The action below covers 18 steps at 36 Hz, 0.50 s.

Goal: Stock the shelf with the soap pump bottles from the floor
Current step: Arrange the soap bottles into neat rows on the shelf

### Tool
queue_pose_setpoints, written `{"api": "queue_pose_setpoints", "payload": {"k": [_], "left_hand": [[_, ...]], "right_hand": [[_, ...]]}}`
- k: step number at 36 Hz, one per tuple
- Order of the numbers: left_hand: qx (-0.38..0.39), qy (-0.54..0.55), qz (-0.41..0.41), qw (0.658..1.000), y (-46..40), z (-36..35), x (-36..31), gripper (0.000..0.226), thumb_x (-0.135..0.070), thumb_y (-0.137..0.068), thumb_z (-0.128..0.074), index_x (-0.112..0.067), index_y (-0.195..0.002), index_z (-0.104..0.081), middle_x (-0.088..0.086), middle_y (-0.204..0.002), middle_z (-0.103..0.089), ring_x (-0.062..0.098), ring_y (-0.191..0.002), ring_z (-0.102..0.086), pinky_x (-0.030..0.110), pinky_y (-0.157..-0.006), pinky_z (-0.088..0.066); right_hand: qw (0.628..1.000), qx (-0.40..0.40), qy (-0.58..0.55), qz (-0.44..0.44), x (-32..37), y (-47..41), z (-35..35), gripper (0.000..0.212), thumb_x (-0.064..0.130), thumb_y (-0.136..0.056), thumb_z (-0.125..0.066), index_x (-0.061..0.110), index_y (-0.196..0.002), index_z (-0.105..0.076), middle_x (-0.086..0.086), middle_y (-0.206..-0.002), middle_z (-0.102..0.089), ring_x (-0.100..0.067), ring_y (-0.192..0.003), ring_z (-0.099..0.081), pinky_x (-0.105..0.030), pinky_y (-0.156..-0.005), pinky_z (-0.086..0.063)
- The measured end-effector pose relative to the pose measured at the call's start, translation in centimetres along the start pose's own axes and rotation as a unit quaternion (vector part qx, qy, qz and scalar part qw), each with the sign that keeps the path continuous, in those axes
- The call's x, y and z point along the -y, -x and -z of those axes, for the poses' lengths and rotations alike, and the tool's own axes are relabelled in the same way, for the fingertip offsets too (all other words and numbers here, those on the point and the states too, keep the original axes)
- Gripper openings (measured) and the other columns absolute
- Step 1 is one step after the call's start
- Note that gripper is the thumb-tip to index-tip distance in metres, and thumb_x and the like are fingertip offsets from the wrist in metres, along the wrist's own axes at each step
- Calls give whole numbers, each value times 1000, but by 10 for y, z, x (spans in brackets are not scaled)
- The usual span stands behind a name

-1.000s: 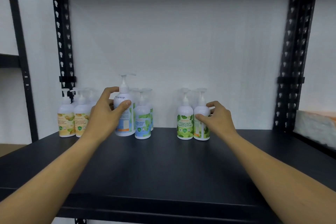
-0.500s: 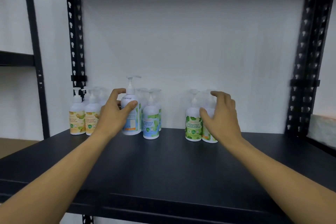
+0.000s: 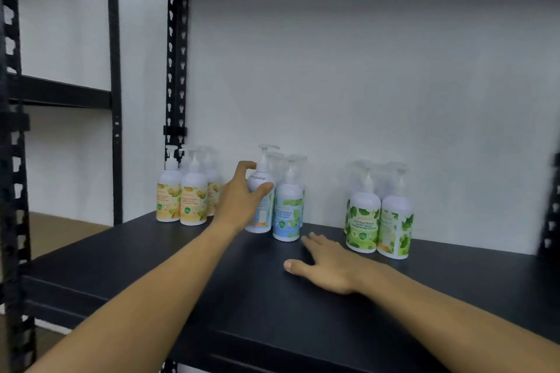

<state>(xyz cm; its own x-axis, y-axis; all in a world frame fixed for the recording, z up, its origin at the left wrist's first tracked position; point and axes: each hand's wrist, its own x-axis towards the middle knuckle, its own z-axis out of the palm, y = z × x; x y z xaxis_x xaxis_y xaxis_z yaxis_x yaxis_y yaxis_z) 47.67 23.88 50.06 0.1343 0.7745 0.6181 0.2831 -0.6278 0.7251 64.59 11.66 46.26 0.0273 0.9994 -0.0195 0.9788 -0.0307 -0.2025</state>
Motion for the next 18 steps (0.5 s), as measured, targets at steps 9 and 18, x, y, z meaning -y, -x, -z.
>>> {"api": "queue_pose_setpoints", "payload": {"k": [9, 18], "left_hand": [[-8, -18, -1, 1000, -10, -8, 20, 42, -34, -91, -68, -31, -124, -43, 5, -98, -65, 26, -88, -66, 43, -77, -56], [-10, -57, -6, 998, -15, -18, 33, 43, -36, -91, -68, -30, -122, -38, 6, -106, -62, 25, -92, -61, 37, -73, -49]], "right_hand": [[998, 28, 27, -49, 10, -33, -4, 96, 76, -91, -28, 16, -161, 0, -7, -168, 5, -24, -155, 5, -48, -124, -1], [996, 38, 39, -66, 11, -35, -8, 98, 78, -91, -22, 14, -160, 5, -5, -167, 10, -25, -154, 9, -50, -124, 1]]}}
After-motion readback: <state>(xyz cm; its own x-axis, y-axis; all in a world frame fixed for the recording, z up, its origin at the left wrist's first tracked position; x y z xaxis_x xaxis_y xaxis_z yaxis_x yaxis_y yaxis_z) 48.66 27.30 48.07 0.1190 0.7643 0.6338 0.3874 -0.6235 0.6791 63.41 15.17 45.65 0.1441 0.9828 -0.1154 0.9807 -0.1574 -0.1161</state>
